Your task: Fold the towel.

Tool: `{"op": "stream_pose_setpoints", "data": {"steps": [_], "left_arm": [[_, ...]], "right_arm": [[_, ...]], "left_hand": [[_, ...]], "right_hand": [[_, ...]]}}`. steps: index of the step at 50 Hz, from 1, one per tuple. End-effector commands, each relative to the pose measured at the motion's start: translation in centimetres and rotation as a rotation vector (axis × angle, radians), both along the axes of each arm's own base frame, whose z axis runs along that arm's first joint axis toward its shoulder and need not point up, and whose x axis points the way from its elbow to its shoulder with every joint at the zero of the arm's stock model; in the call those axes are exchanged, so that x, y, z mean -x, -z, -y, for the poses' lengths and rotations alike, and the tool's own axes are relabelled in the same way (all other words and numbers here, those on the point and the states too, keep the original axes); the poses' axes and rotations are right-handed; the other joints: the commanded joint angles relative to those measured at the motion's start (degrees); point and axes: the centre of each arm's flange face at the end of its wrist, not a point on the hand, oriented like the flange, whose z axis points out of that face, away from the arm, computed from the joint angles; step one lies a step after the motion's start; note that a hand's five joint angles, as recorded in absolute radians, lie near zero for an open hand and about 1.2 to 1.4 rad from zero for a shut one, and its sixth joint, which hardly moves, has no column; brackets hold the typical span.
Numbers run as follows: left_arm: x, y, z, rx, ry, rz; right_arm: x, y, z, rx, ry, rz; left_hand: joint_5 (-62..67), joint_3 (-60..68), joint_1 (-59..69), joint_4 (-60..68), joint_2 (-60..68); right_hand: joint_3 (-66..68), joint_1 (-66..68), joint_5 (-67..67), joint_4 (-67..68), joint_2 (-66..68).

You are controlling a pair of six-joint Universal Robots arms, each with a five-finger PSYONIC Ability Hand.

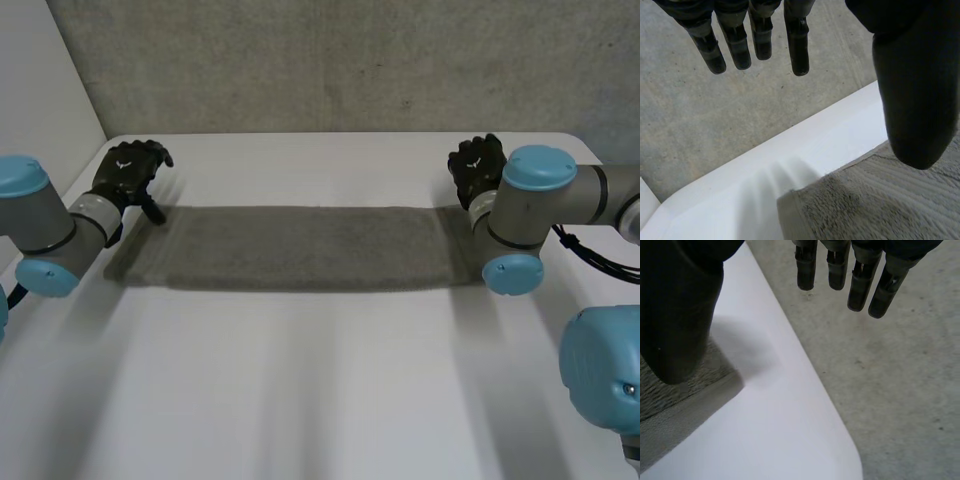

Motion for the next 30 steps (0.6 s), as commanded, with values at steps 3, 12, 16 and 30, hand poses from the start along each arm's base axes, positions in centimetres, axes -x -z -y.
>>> {"op": "stream_pose_setpoints", "data": {"steps": [3, 12, 16, 30], "left_arm": [[1.1, -4.7, -1.9, 0.020, -0.013, -0.009], [0.7, -11.9, -7.9, 0.066, -0.022, -0.017], [1.2, -13.2, -10.2, 0.087, -0.005, -0.020], [0.8, -9.1, -14.0, 0.055, -0.005, -0.021]], "right_arm": [[-0.6, -8.2, -1.2, 0.126, 0.004, 0.064], [1.3, -16.1, -5.9, 0.001, -0.083, 0.267], [3.2, -13.8, -7.9, -0.238, -0.115, 0.325], [6.3, -5.0, -10.5, -0.463, -0.050, 0.267]], "left_hand": [[-2.97, -3.97, -4.19, -4.34, -3.81], [-2.97, -3.97, -4.19, -4.34, -3.81], [-2.97, -3.97, -4.19, -4.34, -3.81], [-2.97, -3.97, -4.19, -4.34, -3.81]], "right_hand": [[-4.26, -4.21, -3.46, -4.89, -4.13], [-4.26, -4.21, -3.46, -4.89, -4.13], [-4.26, -4.21, -3.46, -4.89, -4.13], [-4.26, -4.21, -3.46, -4.89, -4.13]]}}
